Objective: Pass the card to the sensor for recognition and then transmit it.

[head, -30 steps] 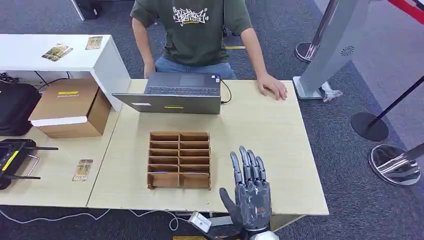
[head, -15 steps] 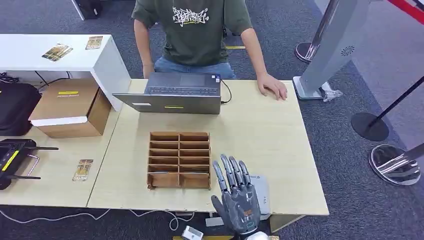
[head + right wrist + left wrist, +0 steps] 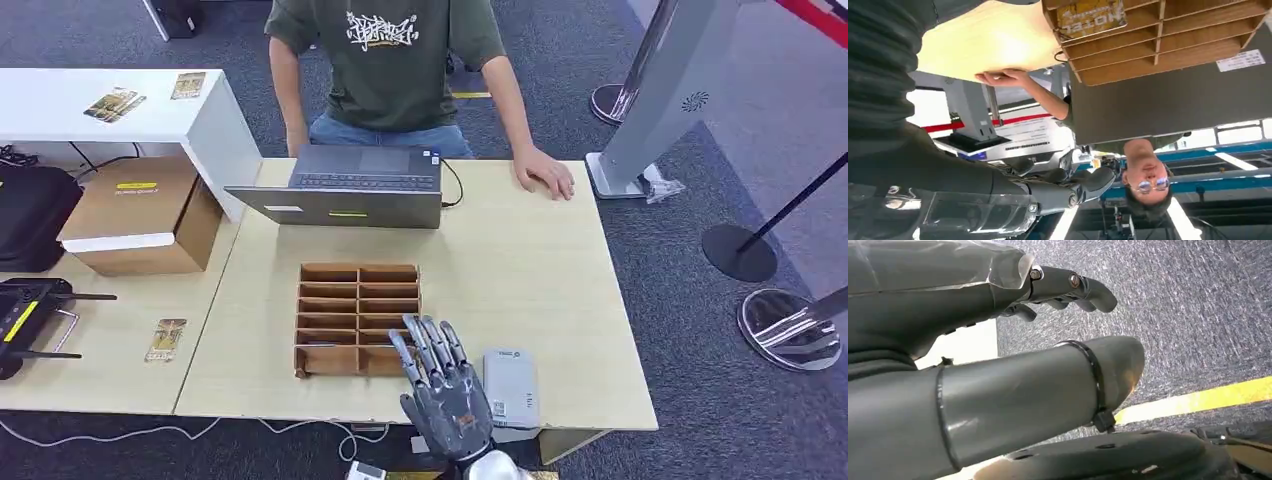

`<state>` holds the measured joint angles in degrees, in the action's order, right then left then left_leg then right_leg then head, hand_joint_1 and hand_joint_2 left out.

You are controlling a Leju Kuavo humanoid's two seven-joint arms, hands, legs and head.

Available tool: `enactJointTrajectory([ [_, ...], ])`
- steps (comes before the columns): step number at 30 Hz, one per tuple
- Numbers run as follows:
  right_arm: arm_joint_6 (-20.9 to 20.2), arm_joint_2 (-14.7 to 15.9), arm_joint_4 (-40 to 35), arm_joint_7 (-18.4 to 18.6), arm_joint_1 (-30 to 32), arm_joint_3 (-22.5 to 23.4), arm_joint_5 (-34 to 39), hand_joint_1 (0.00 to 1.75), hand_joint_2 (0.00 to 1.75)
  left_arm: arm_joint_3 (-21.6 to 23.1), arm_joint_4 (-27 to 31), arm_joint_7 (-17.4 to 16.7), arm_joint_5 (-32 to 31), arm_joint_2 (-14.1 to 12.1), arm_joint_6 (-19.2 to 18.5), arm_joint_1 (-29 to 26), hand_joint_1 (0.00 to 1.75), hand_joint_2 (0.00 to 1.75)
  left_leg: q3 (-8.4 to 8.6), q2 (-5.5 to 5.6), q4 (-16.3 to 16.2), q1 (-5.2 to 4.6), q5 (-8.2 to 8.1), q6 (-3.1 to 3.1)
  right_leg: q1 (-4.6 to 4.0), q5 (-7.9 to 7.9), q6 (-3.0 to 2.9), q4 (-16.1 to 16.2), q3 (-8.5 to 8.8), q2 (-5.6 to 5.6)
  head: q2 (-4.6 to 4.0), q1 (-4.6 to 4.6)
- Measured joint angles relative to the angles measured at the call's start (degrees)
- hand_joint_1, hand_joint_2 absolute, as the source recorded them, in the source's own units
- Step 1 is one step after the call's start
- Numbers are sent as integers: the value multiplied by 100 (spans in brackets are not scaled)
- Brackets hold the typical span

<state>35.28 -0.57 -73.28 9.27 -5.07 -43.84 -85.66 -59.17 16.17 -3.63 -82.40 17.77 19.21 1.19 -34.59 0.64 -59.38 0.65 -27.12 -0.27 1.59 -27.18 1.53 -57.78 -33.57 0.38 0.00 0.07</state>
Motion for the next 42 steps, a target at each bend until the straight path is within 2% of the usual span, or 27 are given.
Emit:
enactJointTrajectory([
  [8, 26, -225, 291, -265, -117, 140, 0, 0, 175, -2, -7, 20, -2, -2, 39, 1, 0, 0, 0, 0, 0, 0, 0, 0, 0, 0, 0, 0, 0, 0, 0, 4],
  [13, -31, -334, 393, -253, -192, 201, 0, 0, 175, -2, -9, 20, -88, -2, 42, 1, 0, 0, 0, 0, 0, 0, 0, 0, 0, 0, 0, 0, 0, 0, 0, 7],
  [21, -363, -420, 402, -103, -274, 234, 0, 0, 175, 0, -11, 17, -192, -4, -11, 2, 0, 0, 1, -1, 0, 0, 0, 0, 0, 0, 0, 0, 1, 0, 0, 2],
  [29, -953, -459, 299, -6, -300, 273, 0, 0, 175, 15, -11, -33, -275, -4, -79, 4, 0, 0, 1, -1, 0, 0, 0, 0, 0, 0, 0, 0, 1, 1, 0, 2],
  [42, -1148, -465, 166, 15, -297, 293, 0, 0, 175, 26, -9, -28, -291, -4, -90, 5, 0, 0, 2, -1, 0, 0, 0, 0, 0, 0, 0, 0, 1, 1, 0, 2],
])
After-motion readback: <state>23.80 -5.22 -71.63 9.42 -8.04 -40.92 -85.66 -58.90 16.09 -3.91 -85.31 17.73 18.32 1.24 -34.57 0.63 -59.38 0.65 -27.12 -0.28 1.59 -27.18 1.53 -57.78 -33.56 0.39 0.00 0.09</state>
